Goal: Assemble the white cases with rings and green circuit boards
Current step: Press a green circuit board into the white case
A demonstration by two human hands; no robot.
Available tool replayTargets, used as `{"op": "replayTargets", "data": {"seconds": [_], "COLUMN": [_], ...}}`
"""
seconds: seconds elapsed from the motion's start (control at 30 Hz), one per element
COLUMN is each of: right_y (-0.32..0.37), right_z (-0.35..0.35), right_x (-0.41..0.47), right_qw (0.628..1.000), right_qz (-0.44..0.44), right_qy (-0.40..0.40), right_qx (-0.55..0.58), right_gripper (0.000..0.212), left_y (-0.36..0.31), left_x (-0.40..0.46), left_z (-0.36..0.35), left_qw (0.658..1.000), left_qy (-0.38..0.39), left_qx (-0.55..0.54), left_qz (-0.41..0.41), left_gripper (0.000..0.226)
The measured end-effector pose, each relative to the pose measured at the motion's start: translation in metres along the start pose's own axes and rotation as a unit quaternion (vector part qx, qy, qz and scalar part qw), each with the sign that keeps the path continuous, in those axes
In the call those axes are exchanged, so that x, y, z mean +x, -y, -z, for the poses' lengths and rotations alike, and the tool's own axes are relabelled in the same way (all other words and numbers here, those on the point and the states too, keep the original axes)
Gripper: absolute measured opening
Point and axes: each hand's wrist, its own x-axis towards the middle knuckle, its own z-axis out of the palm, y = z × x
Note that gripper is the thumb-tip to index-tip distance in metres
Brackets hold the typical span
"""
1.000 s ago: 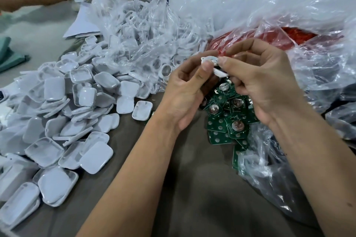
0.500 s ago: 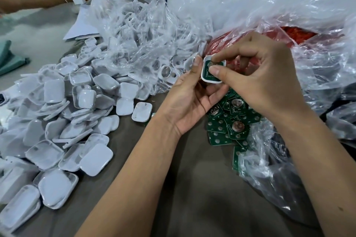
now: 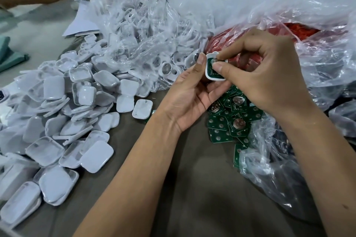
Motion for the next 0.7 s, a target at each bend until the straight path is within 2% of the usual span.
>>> {"op": "replayTargets", "data": {"seconds": [0.7], "right_y": [-0.0008], "right_z": [0.0063], "right_x": [0.0015], "right_qw": [0.999], "right_qz": [0.05], "right_qy": [0.015], "right_qx": [-0.007], "right_gripper": [0.018], "left_y": [-0.0015], "left_x": [-0.0029], "left_z": [-0.0021], "left_qw": [0.999], "left_qy": [0.021], "left_qx": [-0.024], "left_qz": [0.01], "left_gripper": [0.035]}}
